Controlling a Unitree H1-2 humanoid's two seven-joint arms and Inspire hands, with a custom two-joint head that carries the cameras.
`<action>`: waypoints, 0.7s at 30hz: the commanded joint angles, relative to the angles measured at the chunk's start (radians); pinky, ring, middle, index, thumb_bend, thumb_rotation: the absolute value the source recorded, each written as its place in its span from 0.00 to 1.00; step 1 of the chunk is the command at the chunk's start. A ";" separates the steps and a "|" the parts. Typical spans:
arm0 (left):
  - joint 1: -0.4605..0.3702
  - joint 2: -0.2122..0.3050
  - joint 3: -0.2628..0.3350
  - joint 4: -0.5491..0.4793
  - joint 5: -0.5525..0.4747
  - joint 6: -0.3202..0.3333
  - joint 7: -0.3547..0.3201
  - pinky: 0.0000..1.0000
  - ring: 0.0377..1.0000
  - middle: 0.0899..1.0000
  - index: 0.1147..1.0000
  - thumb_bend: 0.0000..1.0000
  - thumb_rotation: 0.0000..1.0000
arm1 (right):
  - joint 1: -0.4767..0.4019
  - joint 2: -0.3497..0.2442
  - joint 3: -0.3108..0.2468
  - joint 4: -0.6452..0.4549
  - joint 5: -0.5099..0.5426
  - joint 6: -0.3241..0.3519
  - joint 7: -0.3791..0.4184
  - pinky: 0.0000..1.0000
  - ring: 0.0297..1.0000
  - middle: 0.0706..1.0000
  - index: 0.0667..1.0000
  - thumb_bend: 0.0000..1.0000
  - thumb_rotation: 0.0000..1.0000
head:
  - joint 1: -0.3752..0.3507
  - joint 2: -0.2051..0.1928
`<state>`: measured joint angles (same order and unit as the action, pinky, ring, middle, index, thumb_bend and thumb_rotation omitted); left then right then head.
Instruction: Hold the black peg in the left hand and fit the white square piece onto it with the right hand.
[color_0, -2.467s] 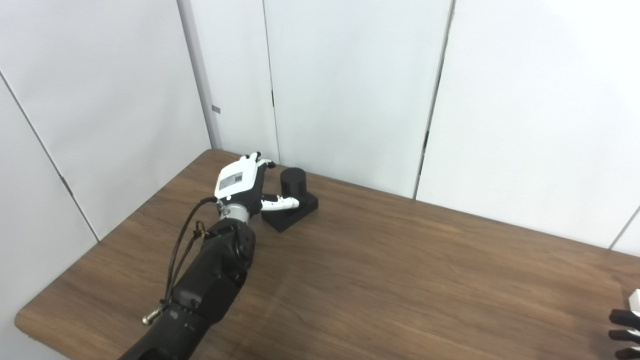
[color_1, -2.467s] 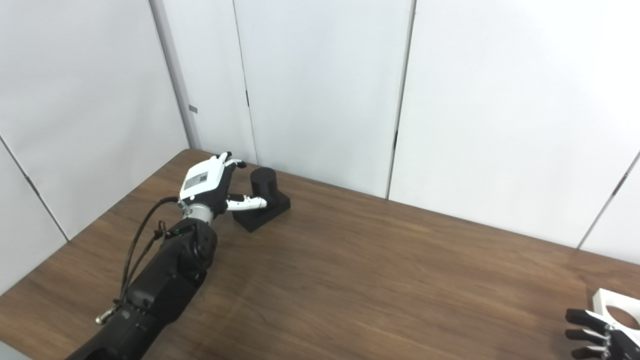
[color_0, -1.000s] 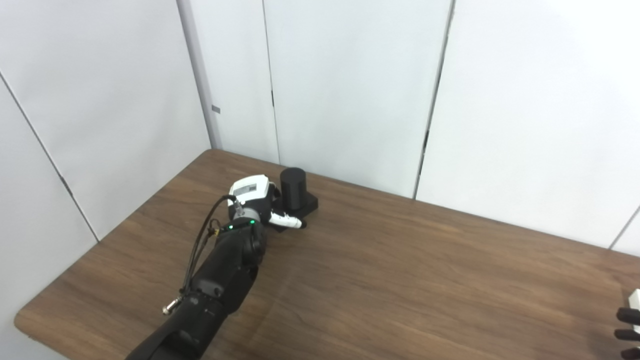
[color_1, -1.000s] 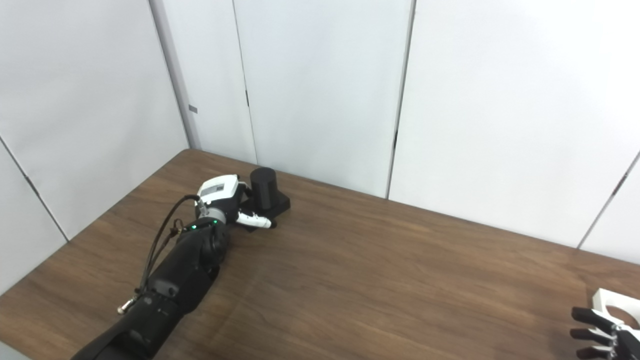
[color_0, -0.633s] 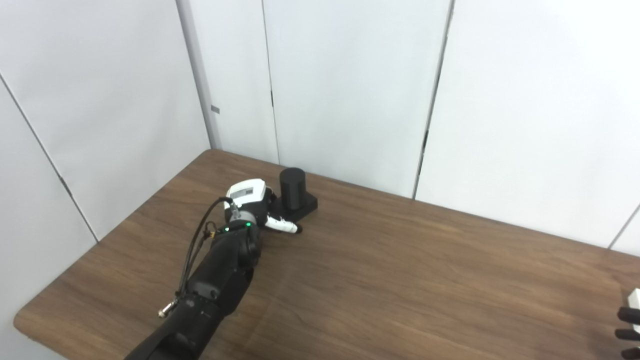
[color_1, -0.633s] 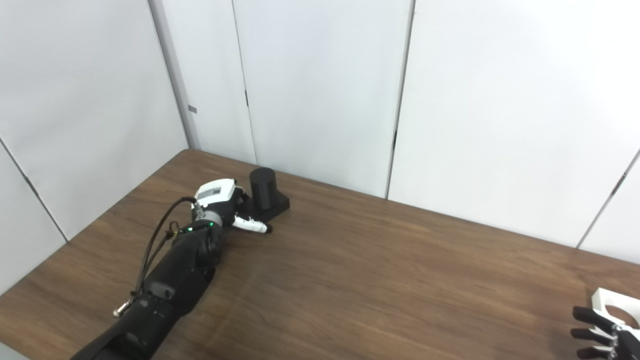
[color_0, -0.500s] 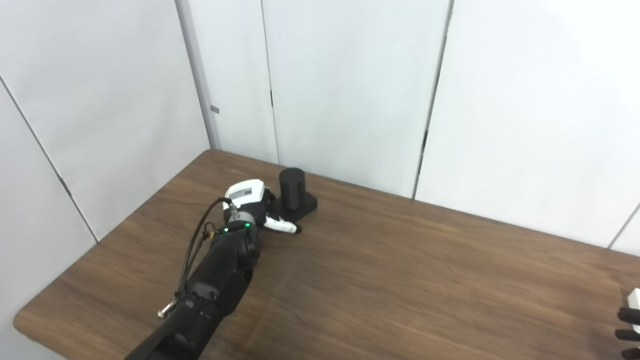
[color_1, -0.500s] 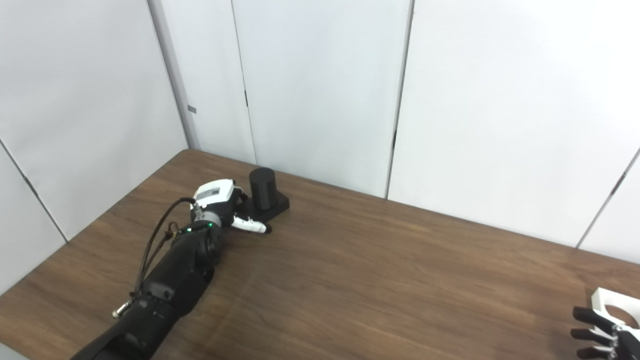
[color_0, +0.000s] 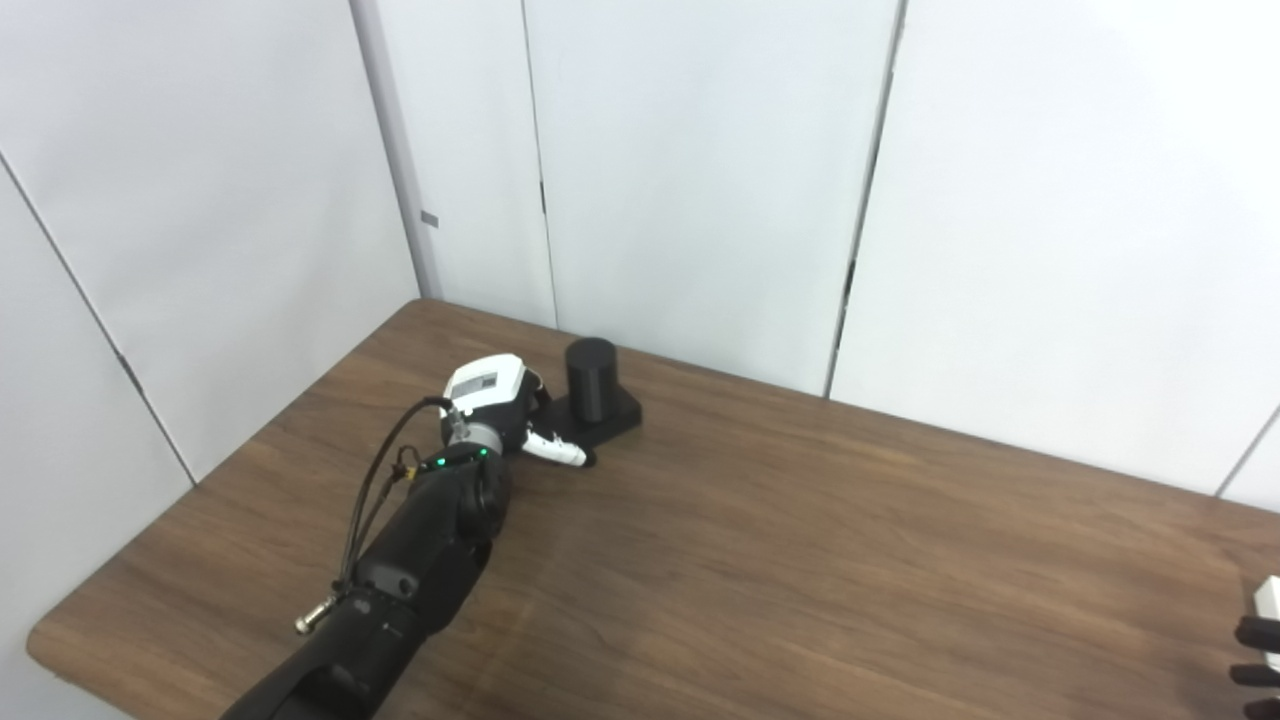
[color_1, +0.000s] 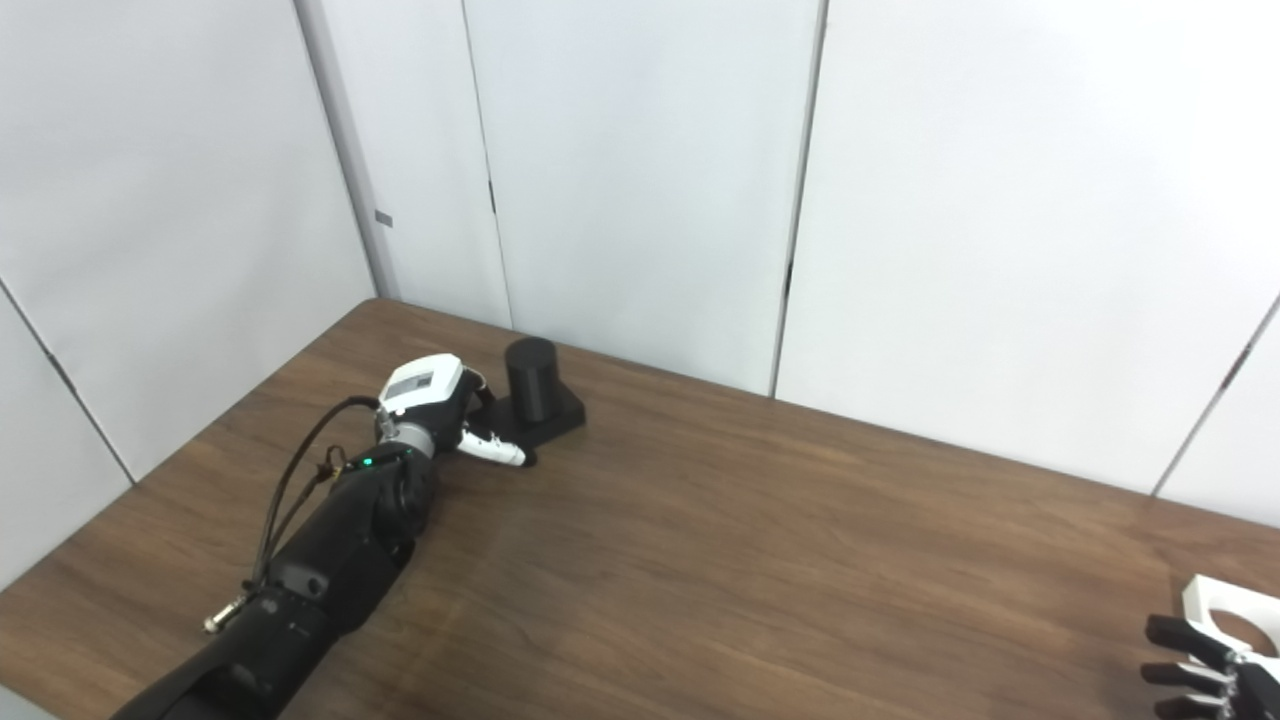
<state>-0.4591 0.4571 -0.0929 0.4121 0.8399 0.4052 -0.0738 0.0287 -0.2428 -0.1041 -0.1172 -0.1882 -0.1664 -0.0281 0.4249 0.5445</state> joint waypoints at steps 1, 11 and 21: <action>-0.013 0.022 -0.017 0.013 -0.018 -0.019 0.021 0.83 0.88 0.82 0.43 0.55 0.08 | -0.016 -0.008 -0.011 -0.045 0.005 -0.010 -0.005 0.48 0.59 0.68 0.66 0.60 0.00 | -0.004 0.001; -0.019 0.034 -0.080 0.052 -0.085 -0.089 0.072 0.76 0.86 0.81 0.42 0.52 0.06 | -0.012 -0.009 -0.011 -0.070 0.000 0.011 -0.003 0.46 0.57 0.67 0.66 0.58 0.00 | -0.014 0.008; 0.023 0.047 -0.134 -0.026 -0.207 -0.255 0.012 0.83 0.87 0.82 0.42 0.52 0.05 | -0.013 -0.002 -0.005 -0.085 -0.006 0.015 -0.006 0.46 0.57 0.68 0.66 0.56 0.00 | -0.048 0.015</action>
<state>-0.4394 0.4970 -0.2056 0.4070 0.6419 0.1759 -0.0252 0.0352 -0.2412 -0.1031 -0.1665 -0.1902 -0.1442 -0.0282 0.3789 0.5584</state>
